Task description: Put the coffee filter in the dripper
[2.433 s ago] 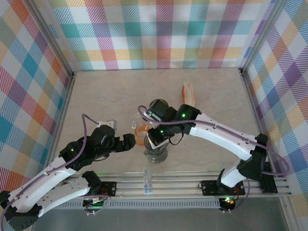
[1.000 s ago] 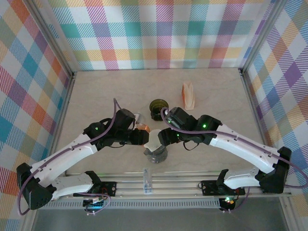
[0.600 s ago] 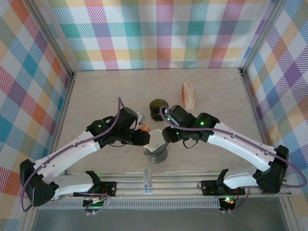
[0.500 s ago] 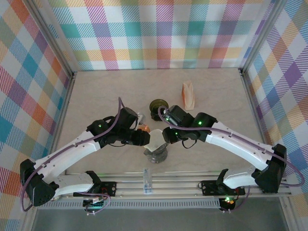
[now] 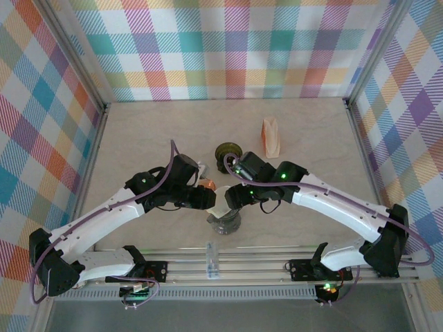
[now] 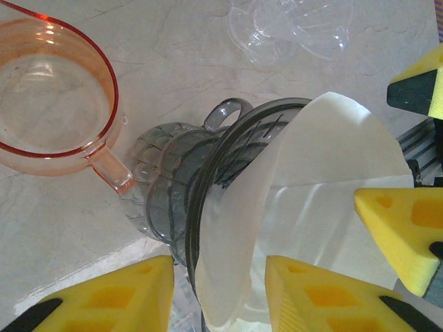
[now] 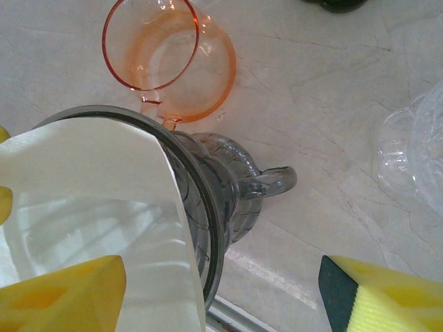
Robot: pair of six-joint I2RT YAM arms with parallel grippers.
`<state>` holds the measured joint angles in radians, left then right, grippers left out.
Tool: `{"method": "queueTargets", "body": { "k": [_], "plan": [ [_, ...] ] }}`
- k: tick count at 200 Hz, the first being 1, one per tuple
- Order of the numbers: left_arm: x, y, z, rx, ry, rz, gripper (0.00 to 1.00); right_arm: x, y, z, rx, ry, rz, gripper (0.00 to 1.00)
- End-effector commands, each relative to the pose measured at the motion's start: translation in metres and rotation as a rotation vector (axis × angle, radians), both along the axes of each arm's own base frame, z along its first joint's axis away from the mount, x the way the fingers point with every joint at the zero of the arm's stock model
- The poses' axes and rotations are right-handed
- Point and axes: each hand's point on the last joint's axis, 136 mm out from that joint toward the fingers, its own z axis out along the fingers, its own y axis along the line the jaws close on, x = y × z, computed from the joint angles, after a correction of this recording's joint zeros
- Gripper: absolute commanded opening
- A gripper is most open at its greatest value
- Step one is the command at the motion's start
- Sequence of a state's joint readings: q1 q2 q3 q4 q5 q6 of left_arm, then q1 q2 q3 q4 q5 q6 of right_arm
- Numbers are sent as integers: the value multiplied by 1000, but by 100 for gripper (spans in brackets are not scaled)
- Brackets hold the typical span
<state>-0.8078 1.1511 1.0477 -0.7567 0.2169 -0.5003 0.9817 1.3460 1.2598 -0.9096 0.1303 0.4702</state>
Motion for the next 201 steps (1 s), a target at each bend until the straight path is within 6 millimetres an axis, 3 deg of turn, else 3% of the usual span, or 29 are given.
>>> {"method": "queueTargets", "body": {
  "k": [1,66,93,102,134,201],
  "plan": [
    [3,-2,3,-5,-14,-7,40,-7,-1,-13,-20,45,24,76],
    [4,-1,-1,-4,-11,-1,40,-15,-15,-28,-52,63,15,75],
    [5,-2,-2,-1,-10,-1,40,-6,-4,-17,-23,27,21,81],
    [5,-2,-2,-1,-11,0,40,-2,1,-13,-15,19,19,87],
    [5,0,-3,5,-13,3,40,9,12,-10,-5,-3,3,89],
    [5,0,-5,4,-13,3,40,12,15,-45,-82,53,-13,88]
  ]
}}
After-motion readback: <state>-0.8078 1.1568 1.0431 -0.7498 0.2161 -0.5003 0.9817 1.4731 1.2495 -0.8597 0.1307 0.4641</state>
